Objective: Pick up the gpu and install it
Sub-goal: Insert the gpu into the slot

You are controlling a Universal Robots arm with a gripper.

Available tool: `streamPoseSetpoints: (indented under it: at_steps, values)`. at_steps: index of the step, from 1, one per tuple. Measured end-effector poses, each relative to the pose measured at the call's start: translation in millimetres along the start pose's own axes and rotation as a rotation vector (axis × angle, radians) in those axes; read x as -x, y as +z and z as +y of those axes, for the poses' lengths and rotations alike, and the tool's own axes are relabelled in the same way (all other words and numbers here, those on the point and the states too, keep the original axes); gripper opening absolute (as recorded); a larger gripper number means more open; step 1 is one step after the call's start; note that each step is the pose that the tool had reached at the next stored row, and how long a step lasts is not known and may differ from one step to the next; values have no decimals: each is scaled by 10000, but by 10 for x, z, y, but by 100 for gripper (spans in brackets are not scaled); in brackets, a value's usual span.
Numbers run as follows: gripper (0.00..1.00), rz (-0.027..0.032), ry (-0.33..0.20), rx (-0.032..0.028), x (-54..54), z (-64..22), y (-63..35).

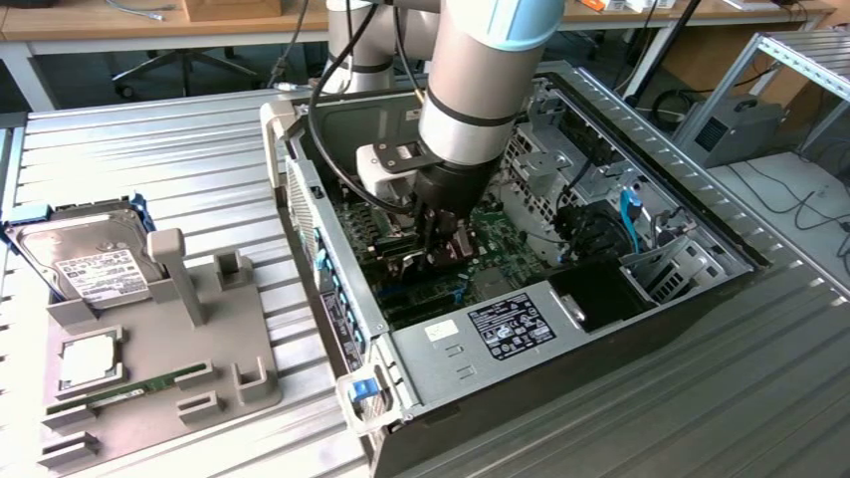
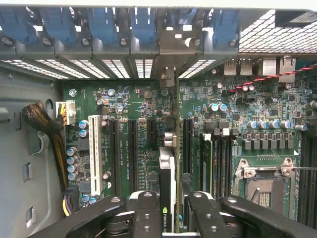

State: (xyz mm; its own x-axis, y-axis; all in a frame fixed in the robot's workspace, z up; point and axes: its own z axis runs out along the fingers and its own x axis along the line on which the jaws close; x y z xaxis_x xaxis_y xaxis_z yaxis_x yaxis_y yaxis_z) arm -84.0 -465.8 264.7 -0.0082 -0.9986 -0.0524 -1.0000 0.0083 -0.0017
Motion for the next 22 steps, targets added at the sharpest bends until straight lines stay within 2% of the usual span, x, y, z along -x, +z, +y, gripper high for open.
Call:
streamPoseSetpoints:
  at_steps: [18, 22]
  values:
    - [27, -14, 45, -3, -2, 1, 46]
    - [27, -14, 45, -23, -2, 16, 44]
